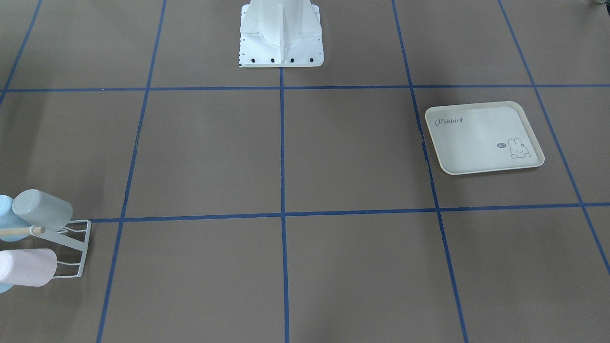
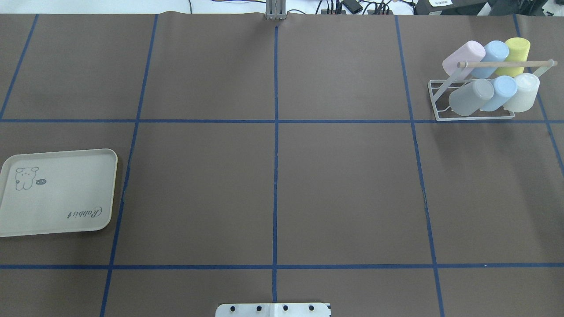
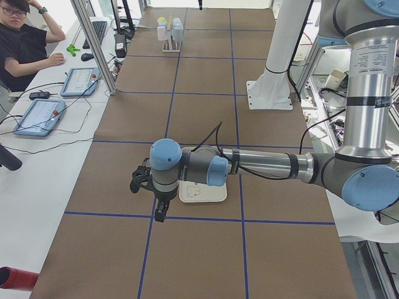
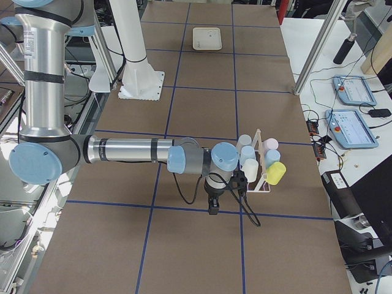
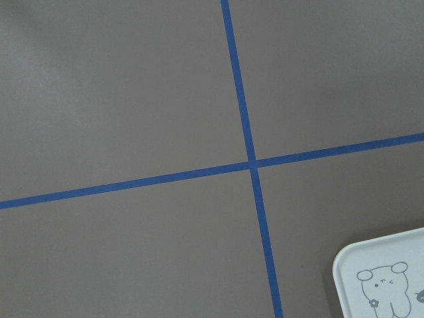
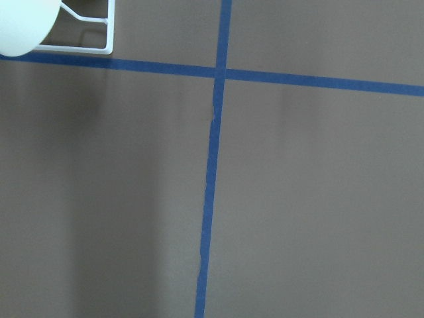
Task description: Transfer IKEA cup to right arm and place on rack
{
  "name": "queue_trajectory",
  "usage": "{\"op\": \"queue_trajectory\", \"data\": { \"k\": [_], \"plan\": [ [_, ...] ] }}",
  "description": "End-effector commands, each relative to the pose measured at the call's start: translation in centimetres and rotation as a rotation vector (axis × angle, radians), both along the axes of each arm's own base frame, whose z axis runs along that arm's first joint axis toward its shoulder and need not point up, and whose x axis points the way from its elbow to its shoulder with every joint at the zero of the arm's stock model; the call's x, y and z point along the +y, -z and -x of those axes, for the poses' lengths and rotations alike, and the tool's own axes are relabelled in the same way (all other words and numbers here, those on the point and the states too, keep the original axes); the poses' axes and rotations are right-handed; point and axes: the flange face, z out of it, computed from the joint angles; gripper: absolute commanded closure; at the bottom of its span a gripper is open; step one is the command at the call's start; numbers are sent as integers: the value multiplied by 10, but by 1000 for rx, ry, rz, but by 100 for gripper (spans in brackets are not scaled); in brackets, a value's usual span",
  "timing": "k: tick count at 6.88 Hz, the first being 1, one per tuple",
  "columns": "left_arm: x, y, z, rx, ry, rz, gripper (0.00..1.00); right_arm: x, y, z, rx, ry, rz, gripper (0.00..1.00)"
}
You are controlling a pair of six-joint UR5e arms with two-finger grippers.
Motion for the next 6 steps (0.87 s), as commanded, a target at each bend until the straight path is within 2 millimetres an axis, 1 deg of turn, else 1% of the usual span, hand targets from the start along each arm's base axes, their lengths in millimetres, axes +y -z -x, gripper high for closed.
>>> {"op": "queue_trajectory", "data": {
  "k": [1,6],
  "plan": [
    [0,1,-1,0,-1,-2,0,-1,2,0,0,0,-3,0],
    [0,1,-1,2,-1,-2,0,-2,9,0,-4,-3,-15,0]
  ]
}}
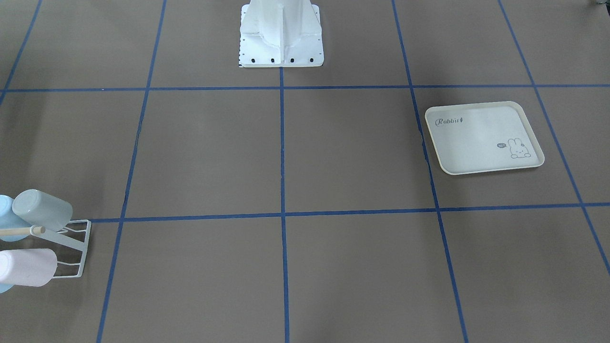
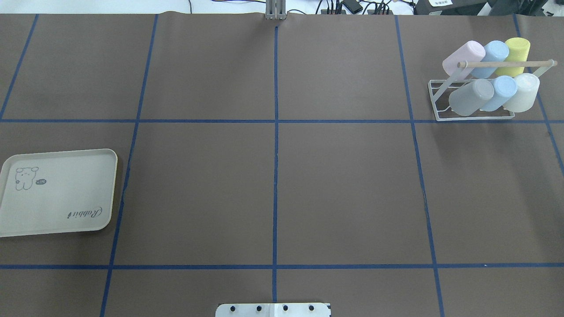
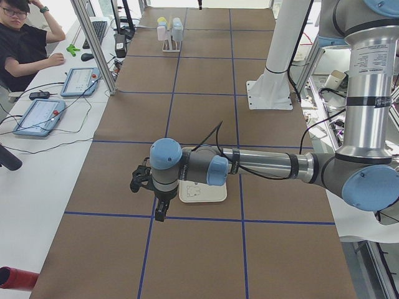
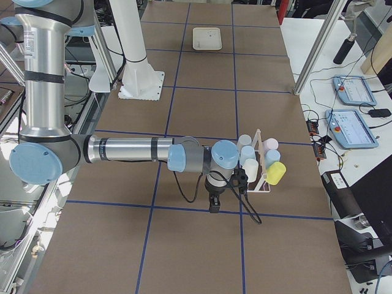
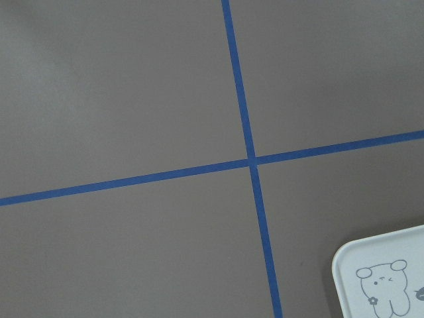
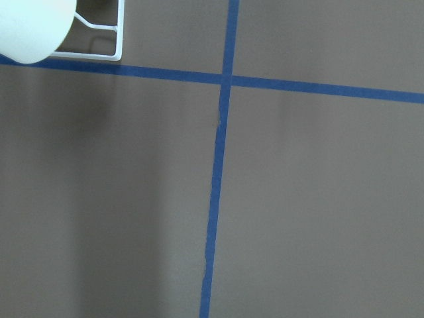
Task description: Transfer IKEA cup to right arm and place on rack
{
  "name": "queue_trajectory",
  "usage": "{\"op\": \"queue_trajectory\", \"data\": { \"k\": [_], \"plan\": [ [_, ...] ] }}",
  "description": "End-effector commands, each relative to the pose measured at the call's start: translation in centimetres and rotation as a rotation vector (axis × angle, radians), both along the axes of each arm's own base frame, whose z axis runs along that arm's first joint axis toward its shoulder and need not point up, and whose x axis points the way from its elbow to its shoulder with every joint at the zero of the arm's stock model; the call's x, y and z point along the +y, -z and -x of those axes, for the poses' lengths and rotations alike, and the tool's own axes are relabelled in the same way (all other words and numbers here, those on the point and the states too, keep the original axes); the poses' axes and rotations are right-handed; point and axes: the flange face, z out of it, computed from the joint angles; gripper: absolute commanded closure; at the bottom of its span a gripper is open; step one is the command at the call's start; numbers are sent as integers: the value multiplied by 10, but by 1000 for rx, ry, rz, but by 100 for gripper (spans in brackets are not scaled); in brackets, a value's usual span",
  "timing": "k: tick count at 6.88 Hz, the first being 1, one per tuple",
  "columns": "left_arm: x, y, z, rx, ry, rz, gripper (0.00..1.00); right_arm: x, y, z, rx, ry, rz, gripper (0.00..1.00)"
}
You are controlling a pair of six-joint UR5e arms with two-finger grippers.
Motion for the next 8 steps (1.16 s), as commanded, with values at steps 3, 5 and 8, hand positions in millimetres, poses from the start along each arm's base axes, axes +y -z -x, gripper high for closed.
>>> {"op": "queue_trajectory", "data": {
  "k": [3,5,8],
  "plan": [
    [0,-2,0,0,-2,2,0,-1,7,0,-2,-1,-13,0],
    [0,-1,0,0,-2,1,0,-1,10,0,0,-1,-18,0],
    [0,1,0,0,-2,-2,0,0,5,0,0,-1,-8,0]
  ]
}}
